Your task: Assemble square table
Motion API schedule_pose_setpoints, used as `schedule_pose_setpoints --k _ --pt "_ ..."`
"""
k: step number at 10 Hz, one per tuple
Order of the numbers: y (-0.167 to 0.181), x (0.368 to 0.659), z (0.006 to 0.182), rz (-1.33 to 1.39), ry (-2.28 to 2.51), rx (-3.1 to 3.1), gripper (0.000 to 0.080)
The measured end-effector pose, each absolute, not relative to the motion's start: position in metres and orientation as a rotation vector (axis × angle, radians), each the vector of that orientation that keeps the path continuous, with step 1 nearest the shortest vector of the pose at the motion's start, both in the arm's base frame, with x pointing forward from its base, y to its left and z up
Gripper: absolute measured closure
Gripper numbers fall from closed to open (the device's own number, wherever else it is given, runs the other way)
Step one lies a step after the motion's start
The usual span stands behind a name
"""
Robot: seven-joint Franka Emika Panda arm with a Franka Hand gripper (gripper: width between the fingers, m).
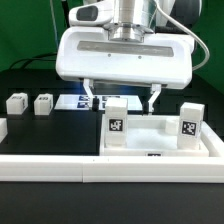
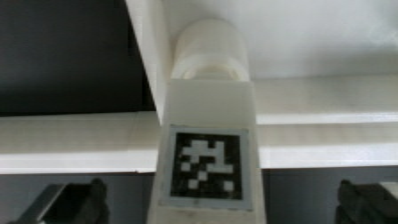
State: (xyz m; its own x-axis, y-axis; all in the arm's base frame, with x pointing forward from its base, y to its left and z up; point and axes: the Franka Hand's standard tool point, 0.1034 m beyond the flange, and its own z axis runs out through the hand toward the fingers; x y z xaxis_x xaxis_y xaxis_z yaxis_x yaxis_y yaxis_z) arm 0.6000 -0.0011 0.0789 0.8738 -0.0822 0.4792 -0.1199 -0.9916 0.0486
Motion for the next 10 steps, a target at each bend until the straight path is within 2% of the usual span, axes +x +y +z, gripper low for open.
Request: schedule_pose_setpoints --k 3,5,6,7,8,10 --pt "-0.002 0.6 0.079 0.744 -0.144 2.967 0.0151" --pt "-0.027 0.603 0.096 0.548 -0.024 3.043 0.0151" --pt "-0.025 0.604 0.096 0.489 -0.016 3.079 0.0151" --pt "-0.026 0.601 0.101 0.313 0.108 3.139 0.0151" --pt "-0.027 0.613 0.113 0.266 0.128 3.171 0.0151" --pt "-0.012 0.617 0.107 0.266 0.122 3.18 0.0151"
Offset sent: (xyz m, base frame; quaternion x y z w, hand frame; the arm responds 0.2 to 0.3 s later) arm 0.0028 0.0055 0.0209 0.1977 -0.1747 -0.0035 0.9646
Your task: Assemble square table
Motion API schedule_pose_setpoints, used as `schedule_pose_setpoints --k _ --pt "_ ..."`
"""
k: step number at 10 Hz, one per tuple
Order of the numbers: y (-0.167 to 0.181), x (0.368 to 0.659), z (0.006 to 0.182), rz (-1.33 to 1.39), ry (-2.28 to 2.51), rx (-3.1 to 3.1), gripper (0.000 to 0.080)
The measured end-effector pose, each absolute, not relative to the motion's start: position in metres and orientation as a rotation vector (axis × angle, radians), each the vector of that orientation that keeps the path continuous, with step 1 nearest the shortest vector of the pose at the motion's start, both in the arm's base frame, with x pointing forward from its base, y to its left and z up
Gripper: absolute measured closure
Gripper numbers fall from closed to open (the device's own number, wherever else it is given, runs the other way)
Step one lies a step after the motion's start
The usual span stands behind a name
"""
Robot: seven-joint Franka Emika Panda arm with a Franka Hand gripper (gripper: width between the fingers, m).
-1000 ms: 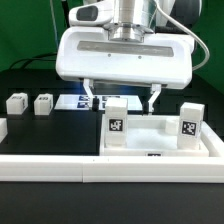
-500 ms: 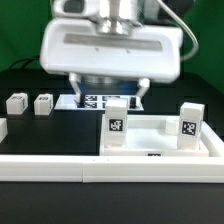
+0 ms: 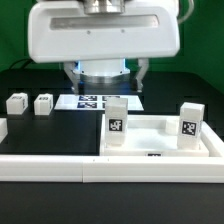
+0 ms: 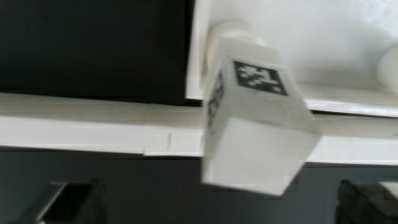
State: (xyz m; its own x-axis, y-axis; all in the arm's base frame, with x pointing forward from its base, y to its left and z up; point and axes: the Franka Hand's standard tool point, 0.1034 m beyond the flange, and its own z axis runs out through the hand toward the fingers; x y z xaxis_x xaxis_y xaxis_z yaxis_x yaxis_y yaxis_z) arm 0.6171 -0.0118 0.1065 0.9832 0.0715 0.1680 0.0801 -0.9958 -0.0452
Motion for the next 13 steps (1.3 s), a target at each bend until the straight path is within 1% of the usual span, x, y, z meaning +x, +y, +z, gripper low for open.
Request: schedule_pose_setpoints --k 2,6,7,9,10,11,13 --pt "-0.008 0.622 0.106 -0.261 -0.116 -3.076 0.0151" --pt "-0.009 0.62 0.103 -0.248 -0.103 -3.075 0.0151" --pt "-0.012 0.611 0.094 -0.17 -0.028 -3.065 0.0151" --pt "-0.006 0.602 0.085 -0.03 0.118 -3.043 0.0151" --pt "-0.005 0.602 0.083 0.03 0.157 -3.032 0.0151" --pt "-0.002 0.606 0.085 0.056 0.214 -3.027 0.0151" --pt "-0.002 0.607 0.085 0.05 0.214 -3.027 0.0151"
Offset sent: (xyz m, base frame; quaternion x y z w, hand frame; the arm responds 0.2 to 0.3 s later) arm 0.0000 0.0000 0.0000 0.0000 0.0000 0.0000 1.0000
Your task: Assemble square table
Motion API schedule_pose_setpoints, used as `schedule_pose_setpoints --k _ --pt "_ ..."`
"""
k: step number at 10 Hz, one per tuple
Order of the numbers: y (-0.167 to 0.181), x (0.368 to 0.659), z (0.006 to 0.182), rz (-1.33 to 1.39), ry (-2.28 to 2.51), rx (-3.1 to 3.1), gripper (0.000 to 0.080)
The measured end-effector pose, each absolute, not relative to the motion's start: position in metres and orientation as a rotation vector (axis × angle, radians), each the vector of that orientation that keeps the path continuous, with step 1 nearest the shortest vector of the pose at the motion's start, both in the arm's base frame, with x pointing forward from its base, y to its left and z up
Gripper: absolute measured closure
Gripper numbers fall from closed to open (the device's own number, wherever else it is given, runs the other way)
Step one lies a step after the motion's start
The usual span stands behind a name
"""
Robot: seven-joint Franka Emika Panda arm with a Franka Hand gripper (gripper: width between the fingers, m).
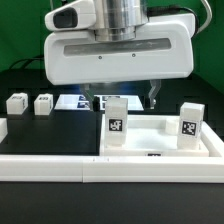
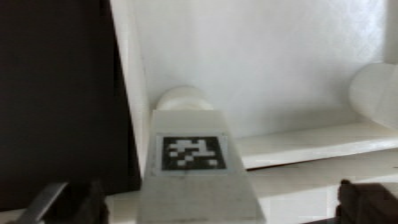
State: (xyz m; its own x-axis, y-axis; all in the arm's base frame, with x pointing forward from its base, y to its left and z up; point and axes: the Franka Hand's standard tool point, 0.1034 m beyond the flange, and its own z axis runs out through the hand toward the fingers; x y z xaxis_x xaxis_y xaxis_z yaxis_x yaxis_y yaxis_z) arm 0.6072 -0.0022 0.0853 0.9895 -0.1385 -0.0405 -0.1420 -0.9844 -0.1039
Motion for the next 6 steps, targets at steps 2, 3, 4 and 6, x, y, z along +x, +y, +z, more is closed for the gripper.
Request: schedule_pose_setpoints --k 2,3,4,6 --pt "-0.0022 0.6071 0.0853 0.05 0.215 -3.027 0.0259" --pt "-0.0022 0.6072 0.0853 0.051 0.227 -3.026 0.0259" --pt "-0.0022 0.6071 0.0853 0.051 0.233 -3.025 0.0426" --pt "-0.002 0.6078 0.0857 0.056 0.391 -3.01 0.0498"
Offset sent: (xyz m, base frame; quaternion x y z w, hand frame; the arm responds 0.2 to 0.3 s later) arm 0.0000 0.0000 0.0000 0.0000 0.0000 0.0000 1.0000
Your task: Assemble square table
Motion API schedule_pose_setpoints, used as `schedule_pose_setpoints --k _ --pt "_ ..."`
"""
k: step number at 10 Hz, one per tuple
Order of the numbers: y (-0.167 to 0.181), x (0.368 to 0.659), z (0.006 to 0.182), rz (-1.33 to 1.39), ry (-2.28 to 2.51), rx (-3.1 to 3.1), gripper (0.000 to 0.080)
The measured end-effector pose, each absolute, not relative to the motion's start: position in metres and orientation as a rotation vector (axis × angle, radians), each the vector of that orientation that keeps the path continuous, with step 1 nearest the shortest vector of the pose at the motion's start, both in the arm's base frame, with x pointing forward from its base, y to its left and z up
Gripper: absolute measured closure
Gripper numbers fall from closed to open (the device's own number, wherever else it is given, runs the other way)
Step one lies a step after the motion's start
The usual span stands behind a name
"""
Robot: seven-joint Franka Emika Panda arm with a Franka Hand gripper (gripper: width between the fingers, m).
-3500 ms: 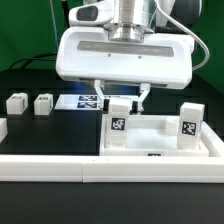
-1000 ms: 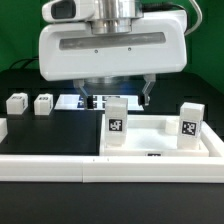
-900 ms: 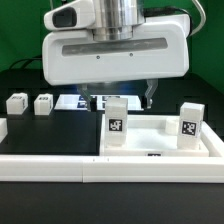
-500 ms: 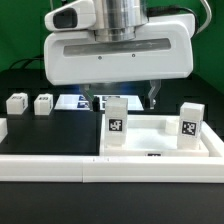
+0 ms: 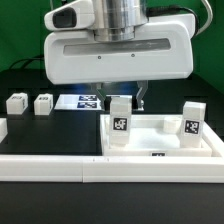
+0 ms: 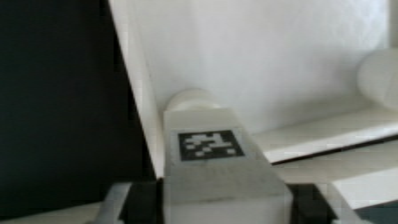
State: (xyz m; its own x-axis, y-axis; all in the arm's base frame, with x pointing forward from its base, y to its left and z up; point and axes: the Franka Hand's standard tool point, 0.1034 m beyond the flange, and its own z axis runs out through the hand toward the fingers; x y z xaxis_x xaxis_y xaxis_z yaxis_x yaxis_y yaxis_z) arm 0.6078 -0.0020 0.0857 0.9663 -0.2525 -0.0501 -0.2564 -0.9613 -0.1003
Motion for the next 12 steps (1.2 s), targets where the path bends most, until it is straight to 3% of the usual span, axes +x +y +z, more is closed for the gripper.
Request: schedule_pose_setpoints --k 5,12 --pt "0.0 0.62 0.085 -0.078 1.052 -2.839 0.0501" --pt "0.013 0.62 0.082 0.01 1.956 -2.236 0.0501"
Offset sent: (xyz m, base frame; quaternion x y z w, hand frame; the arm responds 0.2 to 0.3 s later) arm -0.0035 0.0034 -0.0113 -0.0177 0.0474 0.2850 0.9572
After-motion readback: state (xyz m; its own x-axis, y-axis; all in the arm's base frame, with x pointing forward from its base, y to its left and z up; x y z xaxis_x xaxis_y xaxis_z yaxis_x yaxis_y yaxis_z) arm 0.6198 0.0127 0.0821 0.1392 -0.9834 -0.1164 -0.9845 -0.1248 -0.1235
